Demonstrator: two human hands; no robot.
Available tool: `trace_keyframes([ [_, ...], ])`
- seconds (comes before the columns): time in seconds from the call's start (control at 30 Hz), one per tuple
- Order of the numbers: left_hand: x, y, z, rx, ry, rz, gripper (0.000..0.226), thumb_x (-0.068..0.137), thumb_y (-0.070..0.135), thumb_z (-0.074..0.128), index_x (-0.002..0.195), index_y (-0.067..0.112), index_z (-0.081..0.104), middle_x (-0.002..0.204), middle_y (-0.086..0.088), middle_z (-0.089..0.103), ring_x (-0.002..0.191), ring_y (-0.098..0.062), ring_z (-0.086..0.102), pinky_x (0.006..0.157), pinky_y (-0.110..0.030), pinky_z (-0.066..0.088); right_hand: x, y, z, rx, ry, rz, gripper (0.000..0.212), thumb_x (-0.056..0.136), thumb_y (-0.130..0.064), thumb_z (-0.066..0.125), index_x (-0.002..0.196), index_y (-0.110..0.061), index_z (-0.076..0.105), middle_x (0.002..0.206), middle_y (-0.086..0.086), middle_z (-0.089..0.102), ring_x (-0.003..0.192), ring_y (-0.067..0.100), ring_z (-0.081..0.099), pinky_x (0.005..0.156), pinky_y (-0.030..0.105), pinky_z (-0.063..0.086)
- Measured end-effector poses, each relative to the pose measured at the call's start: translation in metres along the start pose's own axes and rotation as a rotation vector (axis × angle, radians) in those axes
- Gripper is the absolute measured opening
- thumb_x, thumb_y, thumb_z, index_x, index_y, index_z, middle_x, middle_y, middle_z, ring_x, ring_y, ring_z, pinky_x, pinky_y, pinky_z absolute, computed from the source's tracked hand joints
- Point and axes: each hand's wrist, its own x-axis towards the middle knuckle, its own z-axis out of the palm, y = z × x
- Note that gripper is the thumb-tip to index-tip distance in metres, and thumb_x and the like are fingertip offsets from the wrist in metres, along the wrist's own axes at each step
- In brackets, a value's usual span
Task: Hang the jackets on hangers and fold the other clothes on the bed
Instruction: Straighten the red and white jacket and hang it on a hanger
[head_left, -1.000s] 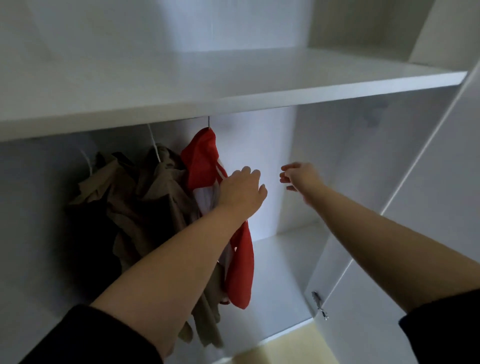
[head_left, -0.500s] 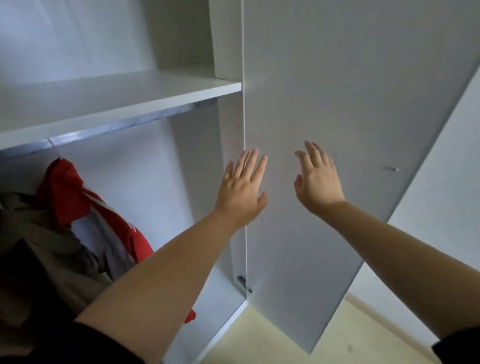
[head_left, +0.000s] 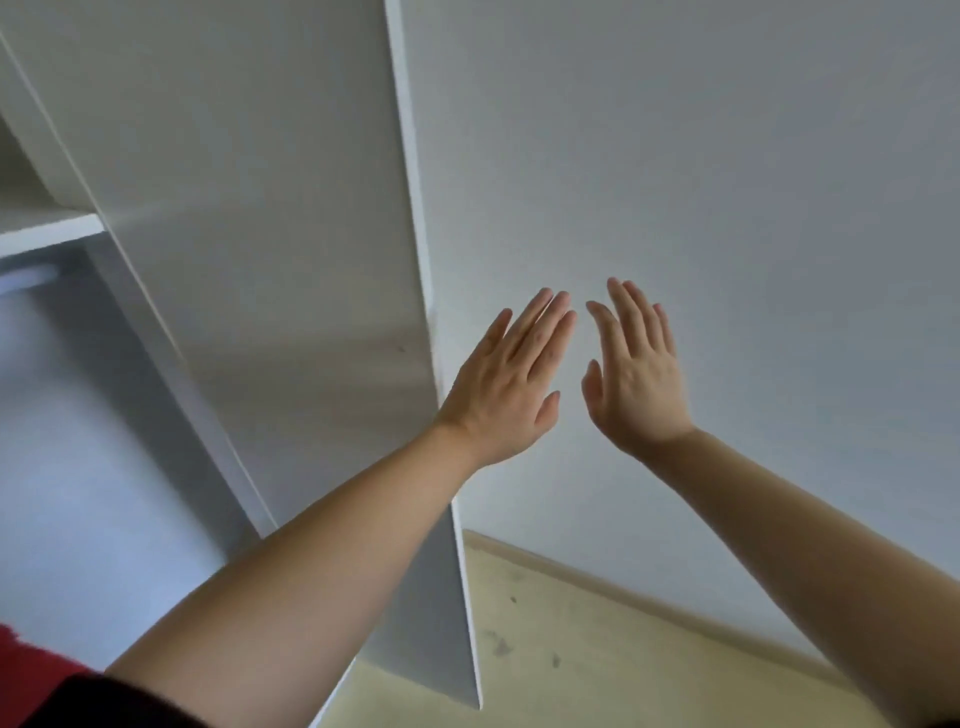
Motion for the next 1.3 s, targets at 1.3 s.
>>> trace_keyframes([
  [1.3, 0.484, 0.634, 0.215, -0.361, -0.086, 0.364, 0.073, 0.096, 0.041, 0.037, 0.152, 0.010, 0.001, 0.160, -0.010, -0.004, 0.147, -0.027, -0.008, 0.116, -0.048, -0.002, -0.220, 0.713, -0.208, -0.562, -0.235, 0.667, 0.068, 0.088, -0.016, 0.052, 0.148, -0.007, 0.021, 0.159, 0.015, 0.009, 0.147, 0.029, 0.004, 0.116, 0.039, -0.003],
])
